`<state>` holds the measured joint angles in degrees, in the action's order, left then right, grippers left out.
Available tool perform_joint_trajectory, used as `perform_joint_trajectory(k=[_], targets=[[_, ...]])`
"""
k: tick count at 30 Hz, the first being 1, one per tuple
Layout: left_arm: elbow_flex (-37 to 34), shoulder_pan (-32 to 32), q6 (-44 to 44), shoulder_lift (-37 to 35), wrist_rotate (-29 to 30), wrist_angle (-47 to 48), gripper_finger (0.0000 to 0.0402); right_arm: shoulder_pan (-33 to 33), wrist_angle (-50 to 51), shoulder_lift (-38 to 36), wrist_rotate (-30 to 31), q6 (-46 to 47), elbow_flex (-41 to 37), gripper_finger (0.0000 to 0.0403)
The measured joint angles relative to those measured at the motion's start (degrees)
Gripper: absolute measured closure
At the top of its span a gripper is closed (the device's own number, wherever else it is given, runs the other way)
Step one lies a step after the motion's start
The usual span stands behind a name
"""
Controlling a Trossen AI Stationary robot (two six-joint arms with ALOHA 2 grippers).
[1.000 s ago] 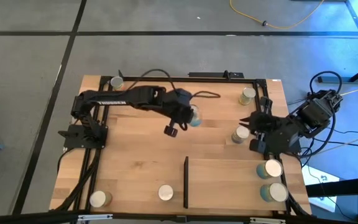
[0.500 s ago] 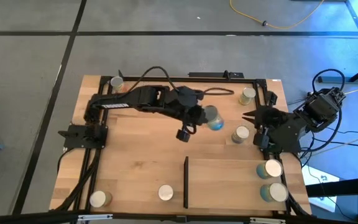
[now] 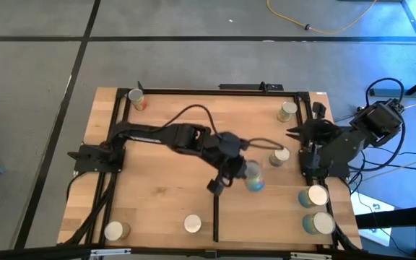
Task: Pick and place cans onto a shelf
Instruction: Put the canned tomatoes on the shelf
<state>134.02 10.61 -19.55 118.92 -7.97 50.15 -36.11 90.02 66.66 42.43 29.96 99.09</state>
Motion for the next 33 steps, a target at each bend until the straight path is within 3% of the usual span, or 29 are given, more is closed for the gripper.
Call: perform_joint_trajectory(k=[19,25,33], targets=[[-0.02,8.77,2.64,1.26,2.85,9.08,0.0401,-0.01,0.0,-0.46,-1.19,-0.07,0.0,0.0346],[-0.02,9.73,2.66,1.49,6.98,12.59,0.0401,-0.01,-0.01,-0.46,-1.72,-0.07,0.0,0.0346],[0.06,9.51,3.07,2.6,7.32,12.96,0.0401,-0.01,0.0,-0.44,-2.08,0.21,0.0,0.0346]])
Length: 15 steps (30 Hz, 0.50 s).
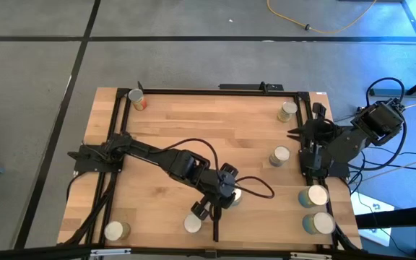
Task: Pick and place cans onto a shelf
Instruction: Put the canned tomatoes on the shelf
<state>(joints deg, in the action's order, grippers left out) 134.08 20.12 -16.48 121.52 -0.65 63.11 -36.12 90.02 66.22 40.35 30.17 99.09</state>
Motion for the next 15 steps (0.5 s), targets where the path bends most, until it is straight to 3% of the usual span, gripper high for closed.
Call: perform_joint_trajectory(k=[9,15], targets=[[-0.04,0.07,1.13,-0.07,1.15,-1.27,0.0401,0.02,0.0,0.0,-3.26,1.06,0.0,0.0346],[-0.04,0.07,1.42,-0.07,1.18,-1.97,0.0372,0.02,0.0,0.0,-3.94,1.03,0.0,0.0346]])
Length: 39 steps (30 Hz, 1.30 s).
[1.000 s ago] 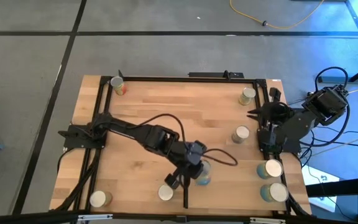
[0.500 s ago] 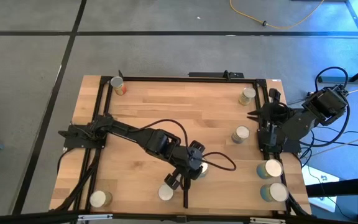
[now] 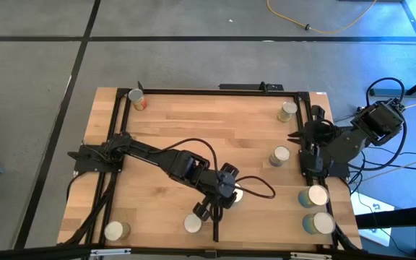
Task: Pick and place cans onto a shelf
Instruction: Put the canned tomatoes on the shelf, then put the canned pineapple on the shelf
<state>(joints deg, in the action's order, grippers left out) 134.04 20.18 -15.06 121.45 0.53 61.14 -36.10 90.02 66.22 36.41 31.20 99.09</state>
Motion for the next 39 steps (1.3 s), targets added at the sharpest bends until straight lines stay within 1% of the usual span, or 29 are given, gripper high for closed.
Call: perform_joint_trajectory(k=[4,11,15,23,25,27,31,33,39], targets=[[0.0,0.0,0.04,0.0,0.06,-0.39,0.0354,-0.02,0.0,0.0,-0.22,-0.03,0.0,0.0346],[-0.06,0.02,-0.29,-0.22,2.57,-0.29,0.035,-0.02,0.0,0.0,-0.36,-0.27,0.0,0.0346],[-0.09,0.15,0.1,-2.54,3.46,0.29,0.0349,-0.02,0.0,0.0,-1.78,-1.98,0.0,0.0346],[-0.04,1.8,7.53,-8.65,3.53,4.49,0.0349,-0.04,0.0,0.02,-2.67,-2.1,0.0,0.0346],[0.02,2.49,10.34,-9.95,3.51,7.48,0.0349,-0.04,-0.02,0.02,-2.66,-2.17,0.0,0.0346],[0.02,3.42,14.08,-10.84,3.43,12.42,0.0349,-0.04,-0.31,0.04,-2.66,-2.87,0.0,0.0346],[-0.07,5.5,25.94,-11.58,2.35,23.29,0.0349,-0.04,-1.72,0.07,-2.67,-3.19,0.0,0.0346],[-0.06,6.8,31.86,-12.07,0.81,27.92,0.0349,-0.04,-2.08,0.07,-3.07,-3.21,0.0,0.0346],[-0.44,10.6,50.43,-12.74,-0.5,28.82,0.0349,-0.04,-2.63,0.04,-3.13,-3.04,0.0,0.0346]])
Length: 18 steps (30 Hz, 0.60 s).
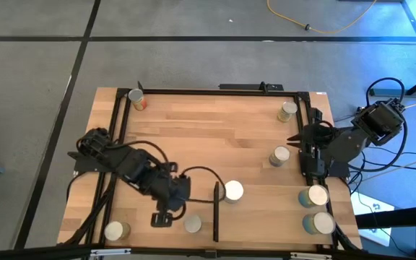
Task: Pick and place cans onto a shelf
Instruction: Put the canned pineapple on the shelf
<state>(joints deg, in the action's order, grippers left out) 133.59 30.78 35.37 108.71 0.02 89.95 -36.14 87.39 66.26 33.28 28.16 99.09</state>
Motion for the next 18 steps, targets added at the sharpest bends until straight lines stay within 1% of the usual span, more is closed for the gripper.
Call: perform_joint_trajectory(k=[2,3,5,7,9,12,15,18], targets=[[0.0,0.84,4.53,-0.41,0.08,0.07,0.0349,0.0,-0.82,0.02,0.01,-0.18,0.0,0.0346],[-0.11,1.56,6.4,-0.49,1.09,0.09,0.0349,0.0,-1.08,0.0,0.02,-0.24,0.0,0.0346],[-0.59,2.72,8.97,-0.52,4.82,-0.06,0.0349,0.0,-1.31,0.0,0.02,-0.21,0.0,0.0346],[-1.52,3.34,10.71,-0.85,9.73,0.1,0.0349,0.0,-1.55,0.0,0.02,-0.02,0.0,0.0346],[-3.51,3.55,12.64,-2.08,13.97,-0.08,0.0349,0.0,-1.78,0.0,0.02,-0.03,0.0,0.0346],[-7.86,2.37,15.28,-5.69,17.5,0.0,0.0349,0.0,-3.03,0.0,0.04,-0.06,0.0,0.0346],[-14.56,0.28,17.92,-10.58,20.75,0.04,0.0349,0.0,-3.77,0.0,0.04,-0.17,0.0,0.0346],[-21.62,-3.21,19.87,-16.58,22.66,0.06,0.0349,0.0,-3.73,0.0,0.04,-0.17,0.0,0.0346]])
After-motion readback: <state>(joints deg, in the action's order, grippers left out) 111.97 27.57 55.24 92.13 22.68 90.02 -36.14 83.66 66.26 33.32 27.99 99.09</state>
